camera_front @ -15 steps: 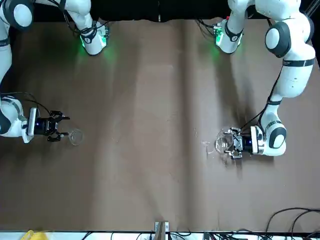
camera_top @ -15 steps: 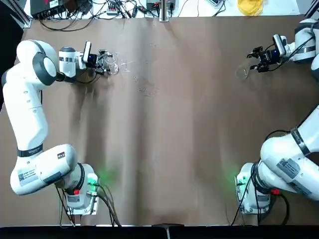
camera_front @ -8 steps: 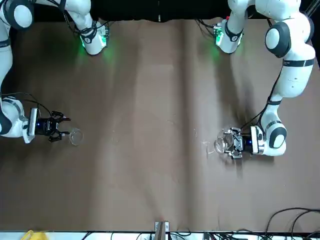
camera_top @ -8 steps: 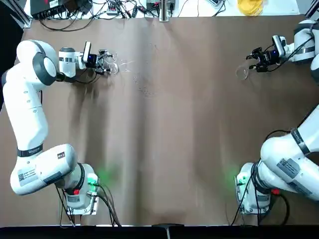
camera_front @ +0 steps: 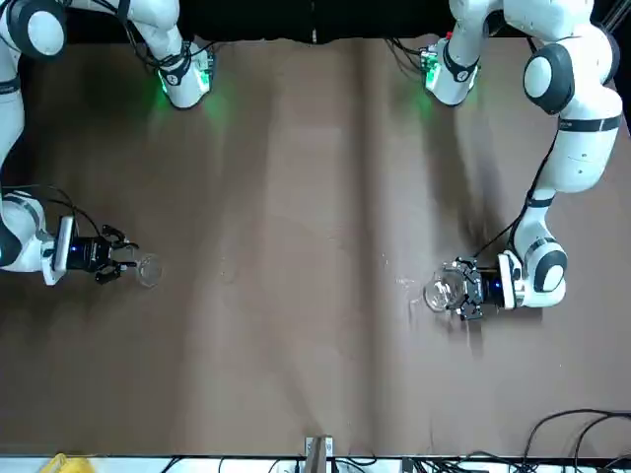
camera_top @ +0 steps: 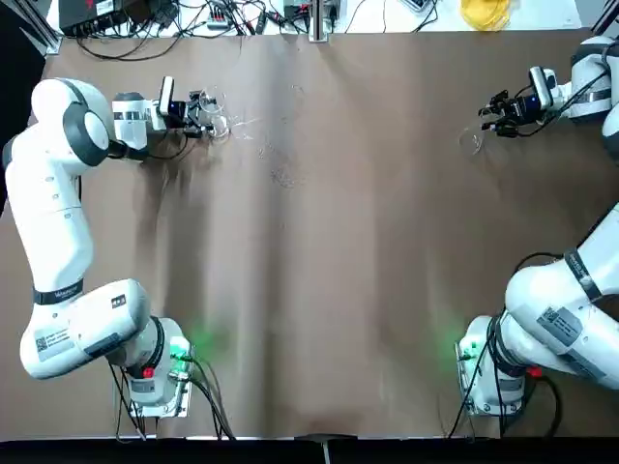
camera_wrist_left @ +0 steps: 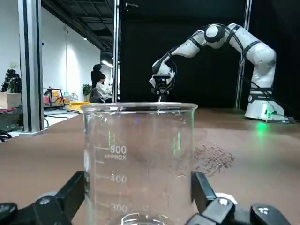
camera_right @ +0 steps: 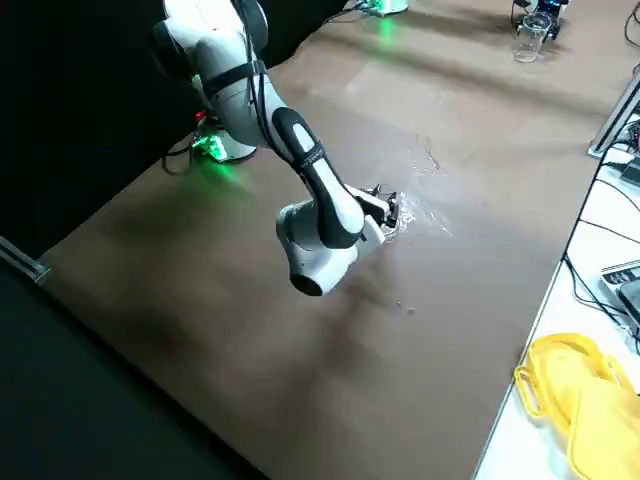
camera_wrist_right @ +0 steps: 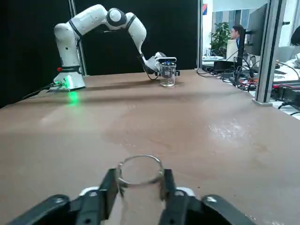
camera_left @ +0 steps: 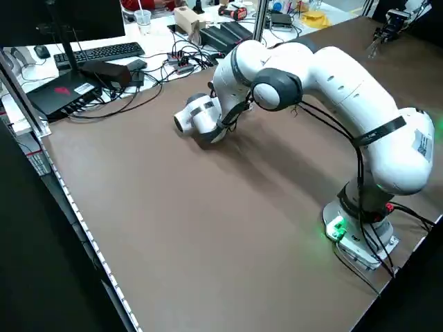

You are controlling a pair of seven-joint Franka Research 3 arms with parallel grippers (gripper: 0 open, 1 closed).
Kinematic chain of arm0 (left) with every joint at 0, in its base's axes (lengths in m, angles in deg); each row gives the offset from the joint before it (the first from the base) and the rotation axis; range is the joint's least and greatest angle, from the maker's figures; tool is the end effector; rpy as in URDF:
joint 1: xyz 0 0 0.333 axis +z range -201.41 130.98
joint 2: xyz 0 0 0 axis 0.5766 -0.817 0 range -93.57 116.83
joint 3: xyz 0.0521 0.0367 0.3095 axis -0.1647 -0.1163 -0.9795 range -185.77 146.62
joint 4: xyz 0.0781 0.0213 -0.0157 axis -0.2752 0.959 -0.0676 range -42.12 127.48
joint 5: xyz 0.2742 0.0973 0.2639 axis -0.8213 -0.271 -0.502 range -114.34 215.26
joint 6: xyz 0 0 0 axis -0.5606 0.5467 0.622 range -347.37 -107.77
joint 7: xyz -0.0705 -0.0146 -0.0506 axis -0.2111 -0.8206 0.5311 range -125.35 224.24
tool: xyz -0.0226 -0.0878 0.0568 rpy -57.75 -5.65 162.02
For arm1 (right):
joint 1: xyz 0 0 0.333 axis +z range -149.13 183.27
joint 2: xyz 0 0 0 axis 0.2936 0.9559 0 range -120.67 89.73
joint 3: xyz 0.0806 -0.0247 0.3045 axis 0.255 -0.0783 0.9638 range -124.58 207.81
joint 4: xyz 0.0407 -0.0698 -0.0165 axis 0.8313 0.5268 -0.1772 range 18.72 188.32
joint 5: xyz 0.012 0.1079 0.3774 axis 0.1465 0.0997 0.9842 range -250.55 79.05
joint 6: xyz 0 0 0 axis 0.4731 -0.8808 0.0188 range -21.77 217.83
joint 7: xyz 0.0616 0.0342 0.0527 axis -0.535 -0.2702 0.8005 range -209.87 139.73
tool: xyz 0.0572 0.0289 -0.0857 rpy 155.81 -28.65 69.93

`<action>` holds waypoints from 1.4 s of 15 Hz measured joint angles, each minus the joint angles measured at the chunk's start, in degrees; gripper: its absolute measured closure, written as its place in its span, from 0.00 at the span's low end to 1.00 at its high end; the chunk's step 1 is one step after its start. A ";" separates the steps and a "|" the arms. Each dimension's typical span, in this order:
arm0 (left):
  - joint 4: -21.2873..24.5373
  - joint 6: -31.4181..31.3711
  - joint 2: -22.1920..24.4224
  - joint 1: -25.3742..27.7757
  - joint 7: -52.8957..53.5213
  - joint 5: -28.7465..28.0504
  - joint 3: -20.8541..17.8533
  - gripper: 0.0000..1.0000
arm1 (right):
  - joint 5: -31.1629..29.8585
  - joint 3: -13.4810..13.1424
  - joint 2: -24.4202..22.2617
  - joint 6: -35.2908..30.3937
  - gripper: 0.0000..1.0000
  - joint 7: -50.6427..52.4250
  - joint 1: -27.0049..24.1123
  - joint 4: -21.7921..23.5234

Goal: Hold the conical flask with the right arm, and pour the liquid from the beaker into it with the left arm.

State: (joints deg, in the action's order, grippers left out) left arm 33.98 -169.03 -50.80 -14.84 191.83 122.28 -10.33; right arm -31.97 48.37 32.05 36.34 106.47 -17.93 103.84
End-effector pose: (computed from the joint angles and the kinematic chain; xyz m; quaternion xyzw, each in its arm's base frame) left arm 0.6398 0.0331 0.0723 0.5023 -0.4937 0.4902 0.5135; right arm 0.5717 -0.2086 0.1572 -0.5549 -0.5520 -0.4245 0.4552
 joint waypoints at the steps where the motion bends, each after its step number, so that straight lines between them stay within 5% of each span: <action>1: -0.23 0.06 0.02 -0.01 -0.74 0.13 0.13 0.03 | 0.03 0.00 0.08 0.15 0.61 0.02 0.00 -0.17; 11: -0.12 0.40 4.18 -7.10 -16.49 0.19 3.23 0.03 | 0.03 0.97 0.33 0.40 0.61 -1.11 1.51 -3.23; 21: -0.06 -4.34 10.44 -18.83 -37.45 0.19 4.40 0.03 | 0.42 1.43 -1.57 2.35 0.61 -8.93 17.86 -4.21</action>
State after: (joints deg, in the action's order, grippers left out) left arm 33.92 -173.37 -40.36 -33.67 154.37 122.46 -5.94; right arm -31.55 49.80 30.48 38.69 97.54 -0.06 99.63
